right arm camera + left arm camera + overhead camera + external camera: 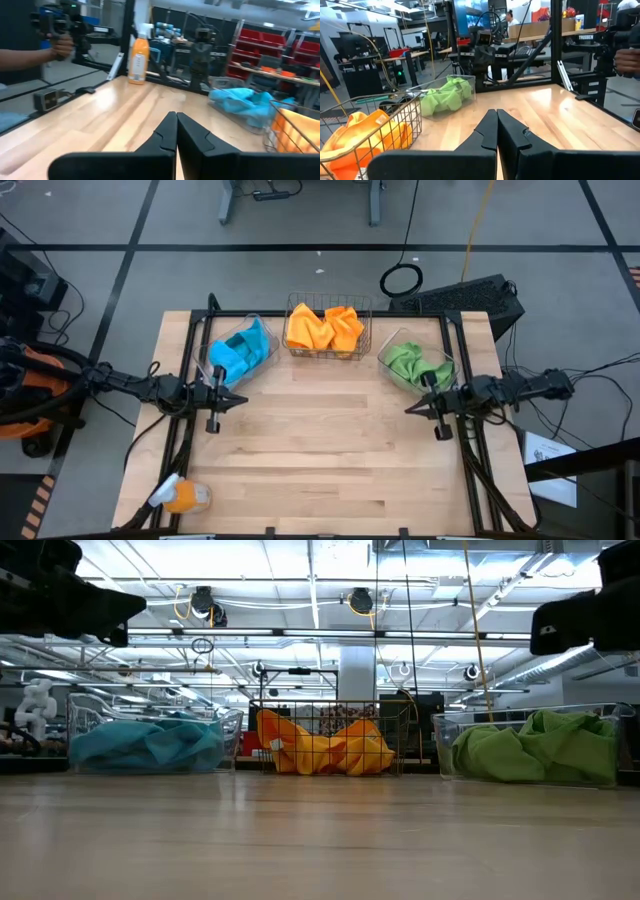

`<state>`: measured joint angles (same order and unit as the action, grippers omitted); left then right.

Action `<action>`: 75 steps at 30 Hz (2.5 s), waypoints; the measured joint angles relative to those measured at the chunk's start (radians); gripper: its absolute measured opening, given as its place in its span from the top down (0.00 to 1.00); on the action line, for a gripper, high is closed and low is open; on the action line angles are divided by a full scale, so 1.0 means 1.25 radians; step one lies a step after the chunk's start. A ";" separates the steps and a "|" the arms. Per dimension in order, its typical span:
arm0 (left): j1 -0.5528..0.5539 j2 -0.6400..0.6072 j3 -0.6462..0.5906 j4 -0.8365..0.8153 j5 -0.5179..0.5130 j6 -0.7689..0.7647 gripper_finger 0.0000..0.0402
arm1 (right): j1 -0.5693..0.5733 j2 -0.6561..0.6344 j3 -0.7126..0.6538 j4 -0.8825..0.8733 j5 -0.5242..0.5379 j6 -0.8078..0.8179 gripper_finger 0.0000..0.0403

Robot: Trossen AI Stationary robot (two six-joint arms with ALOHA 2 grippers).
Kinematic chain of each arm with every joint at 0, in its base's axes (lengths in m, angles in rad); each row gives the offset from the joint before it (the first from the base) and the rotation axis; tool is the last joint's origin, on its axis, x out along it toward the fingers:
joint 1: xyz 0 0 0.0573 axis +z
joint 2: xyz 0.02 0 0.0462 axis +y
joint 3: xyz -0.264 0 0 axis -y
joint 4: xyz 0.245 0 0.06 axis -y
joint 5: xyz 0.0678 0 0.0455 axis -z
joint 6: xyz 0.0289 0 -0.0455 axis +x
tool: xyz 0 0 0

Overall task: Sort microfiber towel by color & place in baskets
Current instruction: Return to Home Position

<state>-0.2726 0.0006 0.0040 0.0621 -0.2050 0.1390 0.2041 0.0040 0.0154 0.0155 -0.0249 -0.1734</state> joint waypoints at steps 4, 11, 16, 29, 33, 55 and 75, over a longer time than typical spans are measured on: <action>0.004 0.000 0.000 -0.002 -0.004 0.004 1.00 | -0.037 0.000 0.000 0.001 -0.003 0.017 1.00; 0.049 0.000 0.000 -0.006 -0.006 0.019 1.00 | -0.067 0.004 0.000 0.001 -0.003 0.026 1.00; 0.081 0.000 0.000 -0.012 0.020 0.019 1.00 | -0.079 0.006 0.000 0.001 -0.003 0.028 1.00; 0.162 0.000 0.000 -0.029 0.136 -0.014 1.00 | -0.079 0.006 0.000 0.001 -0.003 0.031 1.00; 0.173 0.000 0.000 -0.034 0.145 -0.017 1.00 | -0.079 0.006 0.000 0.001 -0.003 0.031 1.00; 0.204 0.000 0.000 -0.033 0.139 -0.044 1.00 | -0.079 0.006 0.000 0.007 0.063 0.039 1.00; 0.204 0.000 0.000 -0.039 0.138 -0.045 1.00 | -0.080 0.006 0.000 0.009 0.078 0.065 1.00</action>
<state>-0.0170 0.0006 0.0040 0.0139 -0.0322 0.0830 0.1043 0.0116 0.0154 0.0269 0.0723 -0.0919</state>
